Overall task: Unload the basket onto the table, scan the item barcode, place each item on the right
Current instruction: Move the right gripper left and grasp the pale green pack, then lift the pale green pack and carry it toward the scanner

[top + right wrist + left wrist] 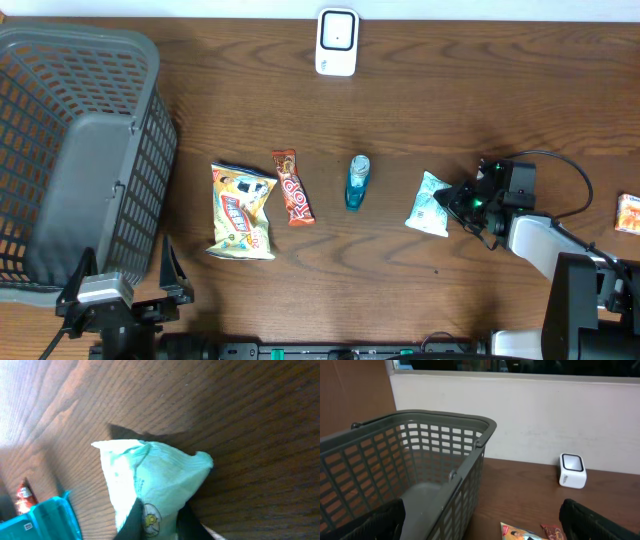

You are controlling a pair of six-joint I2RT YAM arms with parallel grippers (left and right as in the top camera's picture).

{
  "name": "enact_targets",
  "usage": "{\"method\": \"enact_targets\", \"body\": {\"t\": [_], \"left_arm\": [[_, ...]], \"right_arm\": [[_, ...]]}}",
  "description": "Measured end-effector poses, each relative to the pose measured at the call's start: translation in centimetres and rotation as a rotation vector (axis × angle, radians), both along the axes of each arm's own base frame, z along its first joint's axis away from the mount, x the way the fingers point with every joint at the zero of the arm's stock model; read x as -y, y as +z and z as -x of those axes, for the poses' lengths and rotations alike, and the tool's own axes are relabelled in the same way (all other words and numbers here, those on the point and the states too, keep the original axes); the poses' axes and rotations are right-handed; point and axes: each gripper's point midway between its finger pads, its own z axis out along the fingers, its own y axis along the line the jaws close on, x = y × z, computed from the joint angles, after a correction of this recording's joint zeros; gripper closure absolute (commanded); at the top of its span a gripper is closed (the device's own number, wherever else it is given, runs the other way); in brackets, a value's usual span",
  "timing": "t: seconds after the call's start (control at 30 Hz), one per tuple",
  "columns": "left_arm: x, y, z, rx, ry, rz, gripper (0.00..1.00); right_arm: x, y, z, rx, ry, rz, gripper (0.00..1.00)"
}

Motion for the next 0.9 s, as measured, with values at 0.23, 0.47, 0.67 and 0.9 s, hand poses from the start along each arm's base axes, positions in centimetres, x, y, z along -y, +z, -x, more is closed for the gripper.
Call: {"method": "enact_targets", "body": {"t": [0.23, 0.47, 0.67, 0.9], "left_arm": [[0.0, 0.0, 0.0, 0.000, 0.000, 0.000, 0.02], [0.0, 0.0, 0.0, 0.000, 0.000, 0.000, 0.02], [0.0, 0.0, 0.0, 0.000, 0.000, 0.000, 0.02], [0.0, 0.0, 0.0, 0.000, 0.000, 0.000, 0.02]], "right_arm": [[-0.2, 0.2, 0.2, 0.014, 0.039, -0.020, 0.99], [-2.3, 1.3, 4.0, -0.068, 0.133, -0.150, 0.99], [-3.4, 5.9, 5.2, 0.041, 0.173, -0.183, 0.99], [-3.9, 13.6, 6.0, 0.295, 0.185, -0.175, 0.99]]}}
